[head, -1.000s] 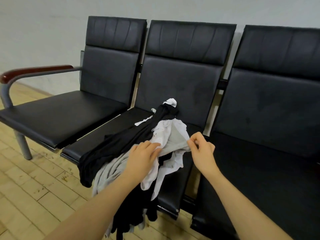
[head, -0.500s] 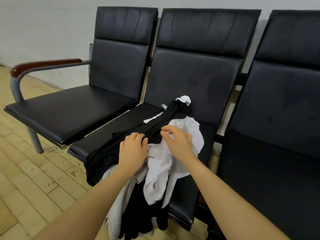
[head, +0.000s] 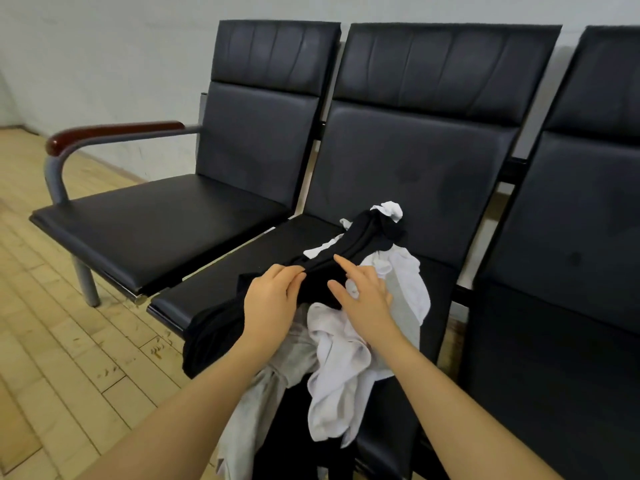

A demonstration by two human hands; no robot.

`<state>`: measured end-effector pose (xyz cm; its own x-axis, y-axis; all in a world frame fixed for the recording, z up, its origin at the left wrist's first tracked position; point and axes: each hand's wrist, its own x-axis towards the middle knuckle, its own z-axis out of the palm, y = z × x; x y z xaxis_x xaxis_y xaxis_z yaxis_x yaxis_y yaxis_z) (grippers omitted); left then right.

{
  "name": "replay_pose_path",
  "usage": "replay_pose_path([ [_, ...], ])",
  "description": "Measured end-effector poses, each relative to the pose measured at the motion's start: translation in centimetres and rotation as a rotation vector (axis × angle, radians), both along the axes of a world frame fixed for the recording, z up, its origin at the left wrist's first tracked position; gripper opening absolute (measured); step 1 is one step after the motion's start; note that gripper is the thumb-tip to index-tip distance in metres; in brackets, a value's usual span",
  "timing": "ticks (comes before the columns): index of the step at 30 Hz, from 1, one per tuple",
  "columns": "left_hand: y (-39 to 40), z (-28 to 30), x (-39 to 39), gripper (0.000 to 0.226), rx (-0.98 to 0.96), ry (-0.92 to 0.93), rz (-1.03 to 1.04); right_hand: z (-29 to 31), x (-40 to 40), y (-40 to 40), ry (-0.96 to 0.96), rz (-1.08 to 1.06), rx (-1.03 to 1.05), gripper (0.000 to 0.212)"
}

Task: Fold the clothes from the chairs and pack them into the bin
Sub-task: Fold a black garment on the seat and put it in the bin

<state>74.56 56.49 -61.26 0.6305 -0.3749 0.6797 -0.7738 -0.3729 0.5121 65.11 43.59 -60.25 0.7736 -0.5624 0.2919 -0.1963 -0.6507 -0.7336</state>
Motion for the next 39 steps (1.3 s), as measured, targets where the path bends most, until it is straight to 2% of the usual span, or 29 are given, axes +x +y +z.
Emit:
replay_pose_path([
  [2,0.1,2.2,-0.6,0.035,-0.002,-0.098,-0.088,1.5,-0.5,0.2,-0.072,0.018,-0.045,0.041],
  [5,0.3,5.8,-1.9,0.038,-0.006,-0.158,-0.191,4.3,-1.4,0.7,-0.188,0.029,-0.098,0.027],
  [8,0.6,9.3,-3.9,0.034,-0.04,-0.263,-0.205,7.4,-3.1,1.3,-0.326,-0.001,-0.124,0.016],
  [13,1.3,14.9,-7.3,0.033,-0.076,-0.347,-0.186,11.9,-7.4,2.1,-0.377,-0.037,-0.113,0.017],
  [18,1.0,20.3,-12.3,0.034,-0.124,-0.462,-0.273,17.7,-15.1,3.3,-0.483,-0.159,-0.295,0.017],
  [22,0.4,24.7,-17.7,0.04,-0.156,-0.511,-0.426,22.0,-22.4,3.2,-0.519,-0.23,-0.391,0.019],
  [25,-0.4,26.7,-21.8,0.046,-0.08,-0.676,-0.569,23.7,-28.0,2.8,-0.526,-0.303,-0.49,0.018],
  [27,-1.2,26.6,-24.2,0.048,-0.039,-0.723,-0.653,23.8,-31.8,2.4,-0.507,-0.357,-0.547,0.018],
  [31,-3.7,24.0,-29.0,0.042,-0.074,-0.688,-0.768,21.9,-38.4,1.2,-0.379,-0.453,-0.648,0.017],
  [34,-5.5,20.3,-32.0,0.041,-0.075,-0.609,-0.801,18.8,-42.0,-0.1,-0.314,-0.502,-0.69,0.017],
  [39,-9.0,14.3,-34.7,0.046,-0.036,-0.377,-0.804,12.9,-43.8,-3.4,-0.26,-0.579,-0.664,0.03],
])
